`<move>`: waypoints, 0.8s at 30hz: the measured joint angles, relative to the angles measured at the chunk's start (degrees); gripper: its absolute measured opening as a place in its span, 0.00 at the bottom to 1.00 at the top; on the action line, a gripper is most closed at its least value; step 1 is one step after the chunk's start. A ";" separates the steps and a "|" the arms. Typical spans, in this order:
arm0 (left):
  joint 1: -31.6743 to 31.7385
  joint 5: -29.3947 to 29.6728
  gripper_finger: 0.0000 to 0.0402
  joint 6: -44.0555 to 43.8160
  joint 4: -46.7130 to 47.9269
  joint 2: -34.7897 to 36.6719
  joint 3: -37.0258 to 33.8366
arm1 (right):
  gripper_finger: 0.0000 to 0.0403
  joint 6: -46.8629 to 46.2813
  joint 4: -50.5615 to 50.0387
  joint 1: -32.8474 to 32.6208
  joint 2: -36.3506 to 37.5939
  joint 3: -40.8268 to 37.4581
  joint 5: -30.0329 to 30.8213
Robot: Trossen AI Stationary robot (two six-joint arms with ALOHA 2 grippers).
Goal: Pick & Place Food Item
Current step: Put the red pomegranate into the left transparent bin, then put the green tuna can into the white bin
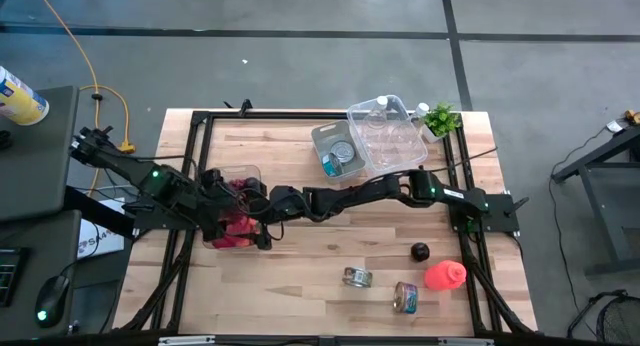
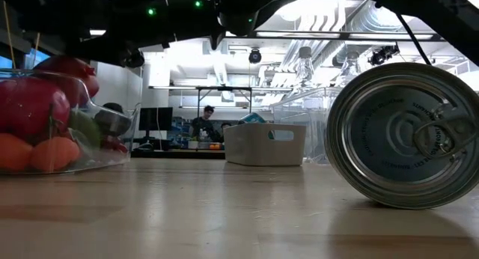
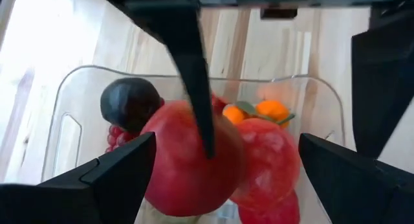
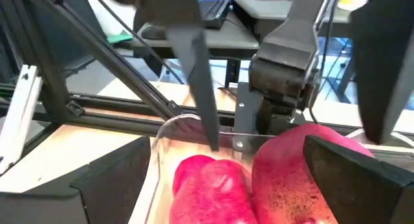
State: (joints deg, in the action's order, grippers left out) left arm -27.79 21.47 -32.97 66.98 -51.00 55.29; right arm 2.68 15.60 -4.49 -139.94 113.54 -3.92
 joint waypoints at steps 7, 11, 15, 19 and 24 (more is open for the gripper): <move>0.00 4.25 0.91 0.13 0.00 5.49 0.07 | 0.98 -1.16 -0.98 0.00 0.00 0.00 -1.54; 0.01 7.82 0.91 0.03 -0.72 8.28 0.11 | 0.98 -1.15 -1.70 -0.20 -0.02 -0.17 -2.69; 0.00 10.23 0.91 0.00 -3.37 10.56 0.13 | 0.98 -0.97 -1.38 -0.59 0.11 -0.17 -3.87; 0.00 10.41 0.91 1.18 -5.22 11.58 0.13 | 0.98 0.33 -4.07 -1.36 1.28 -0.24 -3.95; 0.01 10.38 0.91 3.02 -8.57 11.47 0.13 | 0.98 1.90 -11.63 -2.91 6.00 -0.19 -3.50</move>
State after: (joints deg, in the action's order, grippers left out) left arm -27.78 31.85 -29.95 58.41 -39.54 55.42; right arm 4.57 3.97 -7.40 -133.94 113.34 -7.43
